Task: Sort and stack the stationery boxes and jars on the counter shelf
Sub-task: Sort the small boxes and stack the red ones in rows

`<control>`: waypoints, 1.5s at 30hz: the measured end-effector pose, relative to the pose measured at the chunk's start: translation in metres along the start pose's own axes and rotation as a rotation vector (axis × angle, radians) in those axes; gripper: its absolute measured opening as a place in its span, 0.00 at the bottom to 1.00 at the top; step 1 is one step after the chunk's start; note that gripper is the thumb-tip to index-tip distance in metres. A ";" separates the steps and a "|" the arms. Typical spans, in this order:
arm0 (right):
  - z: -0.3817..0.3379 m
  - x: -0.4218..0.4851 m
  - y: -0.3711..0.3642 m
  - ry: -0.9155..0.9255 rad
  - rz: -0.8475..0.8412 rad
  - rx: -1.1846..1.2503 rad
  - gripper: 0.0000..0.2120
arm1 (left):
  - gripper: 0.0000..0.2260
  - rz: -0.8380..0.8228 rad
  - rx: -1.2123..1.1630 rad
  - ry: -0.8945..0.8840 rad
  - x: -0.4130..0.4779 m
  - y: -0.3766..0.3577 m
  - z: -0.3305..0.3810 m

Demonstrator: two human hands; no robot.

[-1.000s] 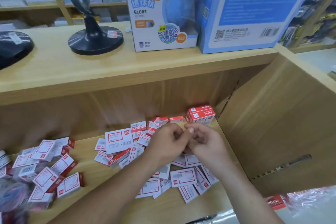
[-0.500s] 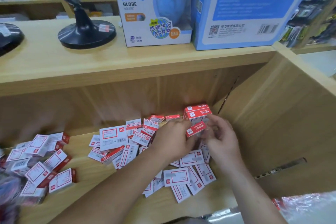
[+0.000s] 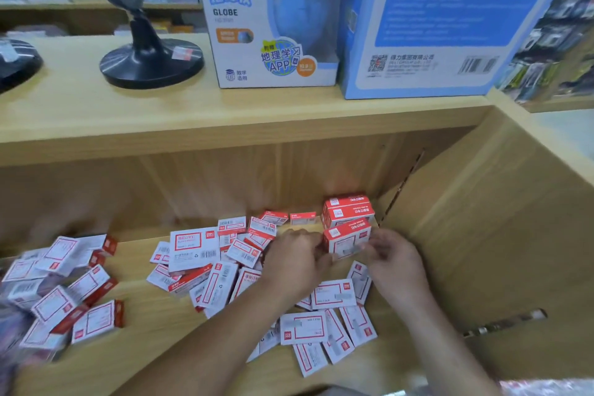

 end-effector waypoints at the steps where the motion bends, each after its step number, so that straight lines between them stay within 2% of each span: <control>1: 0.001 0.001 -0.001 0.002 0.021 -0.020 0.09 | 0.14 0.015 0.042 -0.027 0.000 0.002 0.002; 4: 0.006 0.005 -0.008 -0.003 0.038 -0.099 0.09 | 0.13 0.012 0.088 -0.090 0.004 0.009 0.004; 9: 0.004 0.011 -0.014 -0.009 0.108 -0.043 0.10 | 0.15 0.029 0.244 -0.110 0.016 0.012 0.010; 15: 0.010 0.017 -0.015 0.005 0.085 -0.011 0.10 | 0.15 -0.017 0.145 -0.177 0.018 0.007 0.013; 21: 0.009 0.016 -0.012 0.051 0.087 -0.028 0.10 | 0.15 -0.060 0.360 -0.144 0.022 0.001 0.024; 25: 0.001 0.005 -0.009 0.004 0.035 -0.005 0.11 | 0.18 -0.073 0.247 -0.148 0.015 0.012 0.020; 28: -0.003 -0.020 0.001 0.045 0.061 -0.024 0.11 | 0.11 -0.078 0.111 -0.177 -0.006 0.031 0.004; 30: 0.001 -0.040 0.009 0.054 0.079 -0.067 0.12 | 0.11 -0.041 0.087 -0.196 -0.030 0.045 -0.005; 32: 0.010 -0.055 0.014 0.058 0.091 -0.207 0.15 | 0.14 -0.003 0.085 -0.245 -0.059 0.052 -0.003; 34: 0.015 -0.069 0.013 0.091 0.039 -0.388 0.21 | 0.25 -0.074 0.118 -0.272 -0.088 0.043 0.004; 37: 0.020 -0.084 -0.002 0.020 -0.109 -0.393 0.31 | 0.37 -0.217 0.263 -0.250 -0.113 0.018 0.006; 39: 0.025 -0.091 -0.017 -0.008 -0.149 -0.425 0.39 | 0.36 -0.209 0.281 -0.257 -0.120 0.010 0.002; 41: 0.026 -0.096 -0.028 0.002 -0.121 -0.449 0.46 | 0.35 -0.178 0.294 -0.265 -0.123 0.011 -0.001; 43: 0.026 -0.096 -0.036 0.014 -0.114 -0.442 0.47 | 0.32 -0.140 0.305 -0.270 -0.128 0.016 -0.007; 45: 0.025 -0.095 -0.047 0.048 -0.131 -0.435 0.41 | 0.32 -0.104 0.317 -0.230 -0.135 0.024 -0.017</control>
Point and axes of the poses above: each hand's wrist, its own x-axis towards the middle knuckle, its own y-axis out of the back of the hand, z = x × y, the point moved 3 cm from there along x, towards the middle knuckle, and after that the axes turned 13 degrees about -y, right-handed, at the moved point
